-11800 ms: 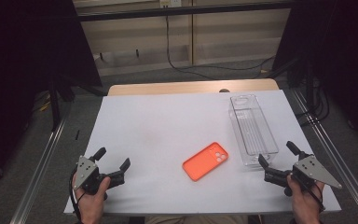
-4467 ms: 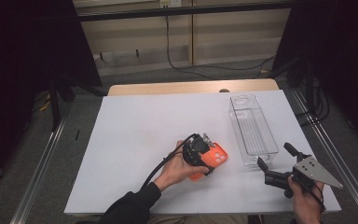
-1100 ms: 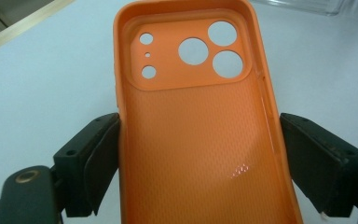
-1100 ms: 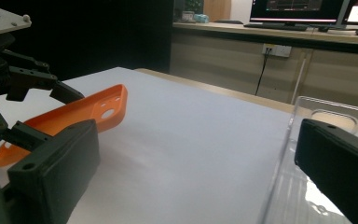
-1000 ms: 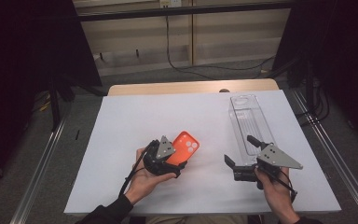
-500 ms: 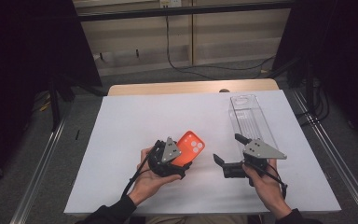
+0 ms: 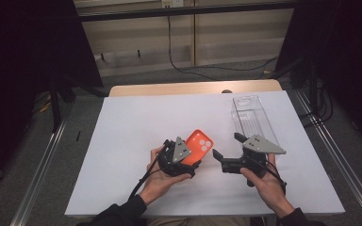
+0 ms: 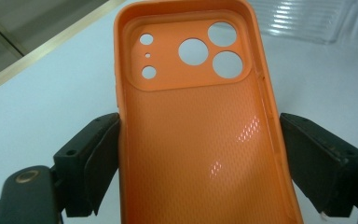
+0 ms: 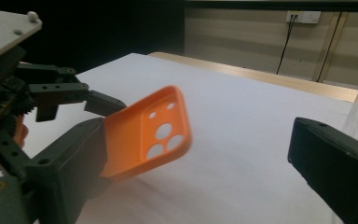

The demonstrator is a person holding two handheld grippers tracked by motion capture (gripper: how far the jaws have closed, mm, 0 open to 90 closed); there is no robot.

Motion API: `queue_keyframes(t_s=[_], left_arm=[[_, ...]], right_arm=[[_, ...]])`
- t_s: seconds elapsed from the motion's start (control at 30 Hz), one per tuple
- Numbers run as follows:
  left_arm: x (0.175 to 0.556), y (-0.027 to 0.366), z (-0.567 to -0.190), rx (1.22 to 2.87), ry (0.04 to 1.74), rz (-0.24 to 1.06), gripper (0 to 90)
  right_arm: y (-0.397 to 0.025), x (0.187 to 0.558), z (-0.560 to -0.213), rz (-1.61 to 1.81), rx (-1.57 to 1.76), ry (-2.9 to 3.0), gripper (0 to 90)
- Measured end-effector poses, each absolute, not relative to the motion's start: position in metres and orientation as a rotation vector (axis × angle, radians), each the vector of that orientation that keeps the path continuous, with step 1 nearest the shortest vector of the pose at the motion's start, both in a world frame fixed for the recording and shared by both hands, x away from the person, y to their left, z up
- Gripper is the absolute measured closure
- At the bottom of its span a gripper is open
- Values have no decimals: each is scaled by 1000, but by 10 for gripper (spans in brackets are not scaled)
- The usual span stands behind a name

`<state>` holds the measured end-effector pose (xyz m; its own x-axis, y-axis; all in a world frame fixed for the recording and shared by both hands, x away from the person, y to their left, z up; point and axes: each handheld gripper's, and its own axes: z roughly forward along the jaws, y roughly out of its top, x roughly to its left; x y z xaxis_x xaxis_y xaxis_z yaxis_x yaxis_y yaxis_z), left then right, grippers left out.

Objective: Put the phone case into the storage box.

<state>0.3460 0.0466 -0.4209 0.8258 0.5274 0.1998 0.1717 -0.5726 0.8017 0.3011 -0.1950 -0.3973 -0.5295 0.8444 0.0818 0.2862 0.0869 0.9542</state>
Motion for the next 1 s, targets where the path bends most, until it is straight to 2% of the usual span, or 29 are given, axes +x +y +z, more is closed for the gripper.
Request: queue_keyframes(t_s=[0.63,0.9,1.0], left_arm=[[332,42,-420,2128,457,640,155],[326,39,-421,2135,419,683,155],[324,37,-421,2138,402,694,155]], right_arm=[[-186,310,-381,1324,1215,2153,46],[-187,317,-382,1311,1265,2230,75],[-185,320,-383,1258,1282,2258,47]])
